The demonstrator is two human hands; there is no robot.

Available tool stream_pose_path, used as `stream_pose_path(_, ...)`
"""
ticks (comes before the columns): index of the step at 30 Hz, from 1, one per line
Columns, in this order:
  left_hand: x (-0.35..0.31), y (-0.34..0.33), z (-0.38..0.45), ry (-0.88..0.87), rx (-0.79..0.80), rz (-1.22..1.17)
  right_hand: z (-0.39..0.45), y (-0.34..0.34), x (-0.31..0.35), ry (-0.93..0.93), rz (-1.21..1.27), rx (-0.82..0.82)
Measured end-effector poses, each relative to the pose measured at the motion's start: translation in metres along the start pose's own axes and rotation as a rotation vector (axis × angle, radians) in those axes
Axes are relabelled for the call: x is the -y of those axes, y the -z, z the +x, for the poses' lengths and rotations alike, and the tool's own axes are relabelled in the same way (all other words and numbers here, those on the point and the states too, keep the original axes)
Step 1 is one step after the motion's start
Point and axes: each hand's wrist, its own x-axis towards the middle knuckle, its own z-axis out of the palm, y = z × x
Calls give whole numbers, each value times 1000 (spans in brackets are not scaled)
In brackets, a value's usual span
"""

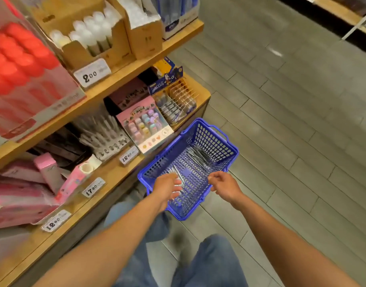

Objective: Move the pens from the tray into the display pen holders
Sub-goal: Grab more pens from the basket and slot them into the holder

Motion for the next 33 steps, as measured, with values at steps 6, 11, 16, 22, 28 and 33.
stream_pose_path(6, 58, -28, 165, 38, 69, -68, 136, -42, -74, 17, -128, 32)
stream_pose_path(11, 99, -47, 266, 55, 101, -154, 223, -56, -114, 89, -279, 35)
stream_pose_path(16, 119, -58, 330, 42, 90, -181, 289, -68, -138, 132, -451, 28)
stream_pose_path(22, 123, -64, 392, 63, 61, -166, 372, -88, -148, 88, -662, 52)
stream_pose_path(28, 132, -68, 445, 112, 31, -175, 438, -112, -165, 101, -966, 86)
stream_pose_path(33, 141, -64, 467, 148, -6, -277, 467, -133, -182, 122, -1246, 121)
